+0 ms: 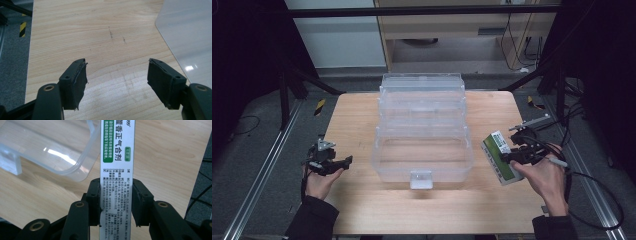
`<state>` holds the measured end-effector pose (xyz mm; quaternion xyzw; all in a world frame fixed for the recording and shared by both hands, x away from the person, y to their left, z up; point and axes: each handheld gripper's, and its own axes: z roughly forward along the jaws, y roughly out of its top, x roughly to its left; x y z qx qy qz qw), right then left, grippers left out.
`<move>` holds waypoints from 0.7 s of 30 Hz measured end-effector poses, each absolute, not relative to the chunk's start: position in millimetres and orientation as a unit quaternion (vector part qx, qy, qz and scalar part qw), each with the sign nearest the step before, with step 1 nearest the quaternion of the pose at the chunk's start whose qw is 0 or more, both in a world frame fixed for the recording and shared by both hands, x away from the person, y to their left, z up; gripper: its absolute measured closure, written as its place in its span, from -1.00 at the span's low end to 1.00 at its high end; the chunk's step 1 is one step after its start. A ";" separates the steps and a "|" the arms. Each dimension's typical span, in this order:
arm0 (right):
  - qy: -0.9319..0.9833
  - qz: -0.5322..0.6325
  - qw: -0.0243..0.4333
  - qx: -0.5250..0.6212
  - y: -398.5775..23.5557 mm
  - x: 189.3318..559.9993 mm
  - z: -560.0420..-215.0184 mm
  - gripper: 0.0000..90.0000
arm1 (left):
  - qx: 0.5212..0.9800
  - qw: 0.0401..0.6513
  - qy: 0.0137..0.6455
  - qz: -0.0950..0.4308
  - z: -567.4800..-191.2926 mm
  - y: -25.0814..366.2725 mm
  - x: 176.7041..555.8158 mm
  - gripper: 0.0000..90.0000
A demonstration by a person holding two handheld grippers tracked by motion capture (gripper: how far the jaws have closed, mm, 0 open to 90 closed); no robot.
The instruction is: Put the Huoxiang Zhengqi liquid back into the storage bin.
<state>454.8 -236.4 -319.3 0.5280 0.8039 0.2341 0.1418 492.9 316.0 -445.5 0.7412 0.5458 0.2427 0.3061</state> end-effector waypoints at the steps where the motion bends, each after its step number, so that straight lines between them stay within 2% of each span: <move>1: 0.803 0.238 0.144 0.527 -236.1 456.6 -316.6 0.42 | 0.741 0.306 0.546 0.243 -445.6 316.2 492.9 -0.31; 21: 0.813 0.271 0.167 0.487 -226.0 465.9 -276.7 0.43 | 0.744 0.303 0.543 0.245 -448.2 311.3 493.0 -0.31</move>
